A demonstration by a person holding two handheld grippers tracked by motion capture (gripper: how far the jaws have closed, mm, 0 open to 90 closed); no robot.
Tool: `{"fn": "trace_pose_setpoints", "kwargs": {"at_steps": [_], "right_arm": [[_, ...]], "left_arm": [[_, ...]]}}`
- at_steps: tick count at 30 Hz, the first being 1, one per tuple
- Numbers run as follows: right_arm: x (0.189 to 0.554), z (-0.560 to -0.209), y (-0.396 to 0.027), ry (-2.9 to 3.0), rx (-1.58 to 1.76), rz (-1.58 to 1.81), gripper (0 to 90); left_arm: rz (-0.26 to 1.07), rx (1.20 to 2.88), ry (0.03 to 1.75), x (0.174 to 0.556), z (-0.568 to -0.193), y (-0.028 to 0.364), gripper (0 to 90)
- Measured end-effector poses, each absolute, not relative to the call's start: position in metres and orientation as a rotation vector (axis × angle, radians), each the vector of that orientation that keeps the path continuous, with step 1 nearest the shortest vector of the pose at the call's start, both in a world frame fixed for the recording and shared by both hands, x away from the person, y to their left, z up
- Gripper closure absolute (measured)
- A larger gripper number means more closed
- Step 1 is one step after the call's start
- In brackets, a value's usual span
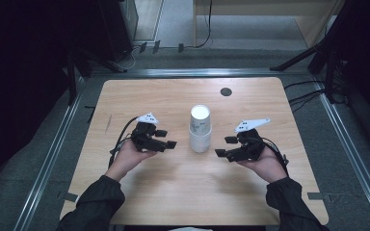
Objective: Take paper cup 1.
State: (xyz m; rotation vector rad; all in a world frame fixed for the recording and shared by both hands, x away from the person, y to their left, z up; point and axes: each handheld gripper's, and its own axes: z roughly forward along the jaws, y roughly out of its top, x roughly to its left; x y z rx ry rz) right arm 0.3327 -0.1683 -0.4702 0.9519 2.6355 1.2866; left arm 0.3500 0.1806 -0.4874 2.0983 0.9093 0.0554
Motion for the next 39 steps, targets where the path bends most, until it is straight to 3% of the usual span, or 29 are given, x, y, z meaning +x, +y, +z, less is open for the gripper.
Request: {"fn": "trace_pose_setpoints", "kwargs": {"at_steps": [21, 39], "right_arm": [[0.381, -0.386, -0.145, 2.799, 0.665, 1.066, 30.4], [0.408, -0.373, -0.094, 2.949, 0.496, 0.843, 23.6]], "left_arm": [[0.032, 2.085, 0.906, 0.351, -0.486, 0.187, 30.4], [-0.004, 2.067, 0.915, 0.353, -0.487, 0.198, 28.4]]}}
